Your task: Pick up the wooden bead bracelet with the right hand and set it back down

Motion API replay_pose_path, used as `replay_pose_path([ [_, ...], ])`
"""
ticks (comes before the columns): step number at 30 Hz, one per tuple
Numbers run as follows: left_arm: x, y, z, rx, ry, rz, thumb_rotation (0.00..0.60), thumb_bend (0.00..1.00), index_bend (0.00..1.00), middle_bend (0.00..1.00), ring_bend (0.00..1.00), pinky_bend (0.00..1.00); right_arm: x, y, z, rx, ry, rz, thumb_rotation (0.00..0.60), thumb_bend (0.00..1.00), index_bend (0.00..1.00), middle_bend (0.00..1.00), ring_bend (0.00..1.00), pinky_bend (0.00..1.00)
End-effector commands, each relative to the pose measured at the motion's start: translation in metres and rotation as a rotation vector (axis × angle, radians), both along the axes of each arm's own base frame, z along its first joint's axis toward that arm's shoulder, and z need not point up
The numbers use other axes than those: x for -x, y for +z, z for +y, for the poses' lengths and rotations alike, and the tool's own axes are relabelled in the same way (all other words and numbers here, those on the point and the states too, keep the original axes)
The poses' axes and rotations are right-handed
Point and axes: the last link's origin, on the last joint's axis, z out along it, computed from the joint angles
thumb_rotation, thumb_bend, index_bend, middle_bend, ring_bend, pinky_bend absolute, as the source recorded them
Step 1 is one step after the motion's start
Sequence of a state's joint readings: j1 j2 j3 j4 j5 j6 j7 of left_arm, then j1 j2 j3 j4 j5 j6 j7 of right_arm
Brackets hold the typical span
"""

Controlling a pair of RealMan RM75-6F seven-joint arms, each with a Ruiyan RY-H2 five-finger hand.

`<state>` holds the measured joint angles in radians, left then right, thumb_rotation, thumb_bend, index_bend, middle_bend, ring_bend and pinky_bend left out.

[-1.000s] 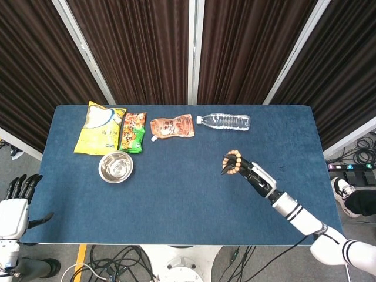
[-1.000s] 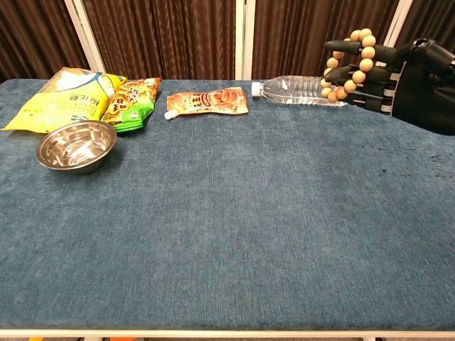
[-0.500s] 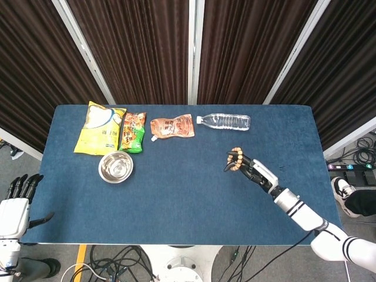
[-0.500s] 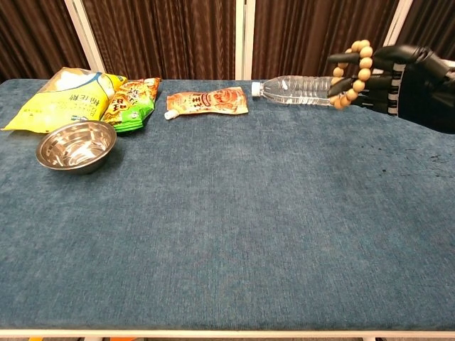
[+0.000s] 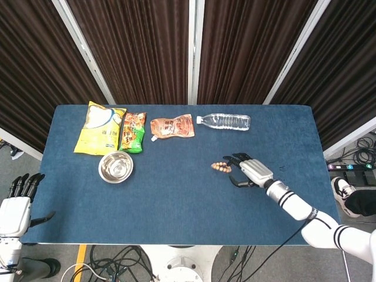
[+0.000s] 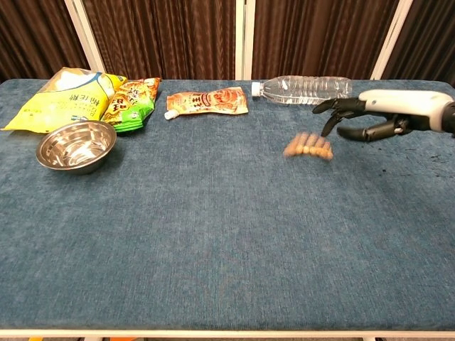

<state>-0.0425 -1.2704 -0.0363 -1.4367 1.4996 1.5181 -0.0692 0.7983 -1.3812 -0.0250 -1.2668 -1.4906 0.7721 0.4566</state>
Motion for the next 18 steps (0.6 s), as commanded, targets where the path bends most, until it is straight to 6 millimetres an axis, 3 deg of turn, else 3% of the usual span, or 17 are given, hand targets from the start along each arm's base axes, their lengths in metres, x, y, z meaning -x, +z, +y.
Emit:
replay_pose_path([
  [1, 0.001, 0.0, 0.001, -0.003, 0.002, -0.004, 0.6, 0.0, 0.11, 0.09, 0.0, 0.0, -0.014, -0.003, 0.0, -0.006, 0.008, 0.131, 0.211, 0.41, 0.0, 0.02, 0.0, 0.0],
  [5, 0.004, 0.001, 0.002, -0.022, 0.007, -0.005, 0.6, 0.0, 0.11, 0.09, 0.0, 0.0, -0.01, 0.023, 0.005, 0.123, -0.014, 0.07, 0.229, 0.41, 0.0, 0.01, 0.0, 0.0],
  [7, 0.006, 0.0, 0.002, -0.028, 0.013, -0.002, 0.6, 0.0, 0.11, 0.09, 0.0, 0.0, -0.004, 0.041, 0.012, 0.244, -0.036, 0.014, 0.428, 0.41, 0.0, 0.04, 0.0, 0.0],
  [9, 0.006, -0.001, 0.004, -0.032, 0.014, 0.0, 0.6, 0.0, 0.11, 0.09, 0.0, 0.0, 0.007, 0.06, 0.026, 0.383, -0.055, -0.021, 0.577, 0.41, 0.0, 0.08, 0.0, 0.0],
  [12, 0.008, -0.001, 0.005, -0.049, 0.019, 0.013, 0.6, 0.0, 0.11, 0.09, 0.0, 0.0, 0.027, 0.085, 0.054, 0.538, -0.055, -0.011, 0.6, 0.41, 0.0, 0.14, 0.0, 0.0],
  [18, 0.01, 0.0, 0.007, -0.068, 0.036, 0.041, 0.6, 0.0, 0.11, 0.09, 0.0, 0.0, 0.063, 0.12, 0.112, 0.696, -0.141, -0.084, 0.6, 0.41, 0.0, 0.12, 0.0, 0.0],
])
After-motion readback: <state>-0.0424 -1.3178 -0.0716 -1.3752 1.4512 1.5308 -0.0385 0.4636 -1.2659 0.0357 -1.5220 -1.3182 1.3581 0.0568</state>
